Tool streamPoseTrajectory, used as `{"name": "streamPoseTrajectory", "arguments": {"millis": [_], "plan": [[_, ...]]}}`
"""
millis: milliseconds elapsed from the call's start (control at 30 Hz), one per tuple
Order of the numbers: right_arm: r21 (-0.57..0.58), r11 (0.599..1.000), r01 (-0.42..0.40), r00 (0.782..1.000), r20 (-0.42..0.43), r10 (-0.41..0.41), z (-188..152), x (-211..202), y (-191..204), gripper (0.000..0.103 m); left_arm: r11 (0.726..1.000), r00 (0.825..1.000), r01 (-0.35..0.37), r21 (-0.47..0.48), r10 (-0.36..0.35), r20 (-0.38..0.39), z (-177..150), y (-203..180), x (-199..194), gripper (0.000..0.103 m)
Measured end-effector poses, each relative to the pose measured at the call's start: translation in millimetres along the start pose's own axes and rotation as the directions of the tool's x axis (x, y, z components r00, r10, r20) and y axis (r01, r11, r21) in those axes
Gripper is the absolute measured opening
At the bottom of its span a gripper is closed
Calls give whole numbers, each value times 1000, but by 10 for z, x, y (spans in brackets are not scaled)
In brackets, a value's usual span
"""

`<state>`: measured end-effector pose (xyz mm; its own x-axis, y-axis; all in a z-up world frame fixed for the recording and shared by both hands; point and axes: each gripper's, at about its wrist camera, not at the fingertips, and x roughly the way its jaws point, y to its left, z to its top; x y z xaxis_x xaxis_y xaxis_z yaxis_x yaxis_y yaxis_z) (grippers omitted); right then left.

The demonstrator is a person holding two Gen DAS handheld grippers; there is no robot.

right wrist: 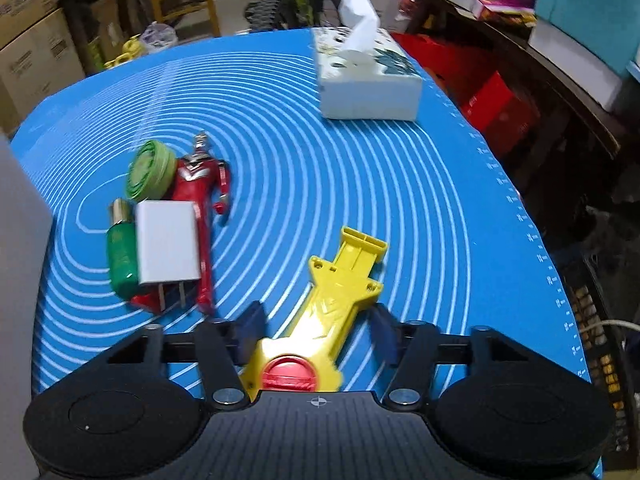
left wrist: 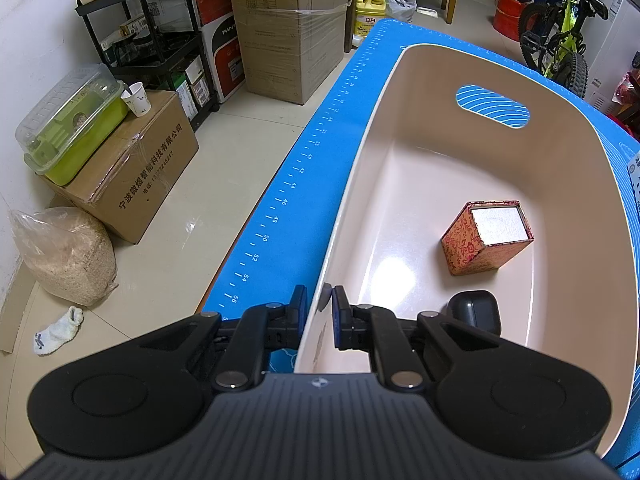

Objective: Organize rigid objects
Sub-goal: 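Grasp the yellow toy launcher by its red-dial end with the right gripper, then carry the yellow launcher into the bin and open the right gripper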

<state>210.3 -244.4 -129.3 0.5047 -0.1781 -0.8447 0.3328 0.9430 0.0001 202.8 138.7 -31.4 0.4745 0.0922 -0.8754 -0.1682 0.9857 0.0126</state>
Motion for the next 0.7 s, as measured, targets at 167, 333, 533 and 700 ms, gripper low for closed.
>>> {"name": "streamPoseTrajectory", "arguments": {"millis": [167, 333, 533, 700], "plan": [[-65, 998, -12, 1000, 13, 13, -48, -69, 132, 36, 1000, 1000, 0, 0, 0, 0, -1, -5, 1, 15], [-61, 998, -16, 999, 49, 19, -24, -198, 113, 35, 1000, 1000, -1, 0, 1, 0, -1, -5, 1, 15], [-39, 999, -33, 991, 131, 38, 80, -484, 100, 35, 1000, 1000, -1, 0, 1, 0, -2, -6, 1, 15], [-60, 995, -85, 972, 215, 96, 206, -829, 262, 35, 1000, 1000, -1, 0, 1, 0, -3, -6, 1, 15]]}}
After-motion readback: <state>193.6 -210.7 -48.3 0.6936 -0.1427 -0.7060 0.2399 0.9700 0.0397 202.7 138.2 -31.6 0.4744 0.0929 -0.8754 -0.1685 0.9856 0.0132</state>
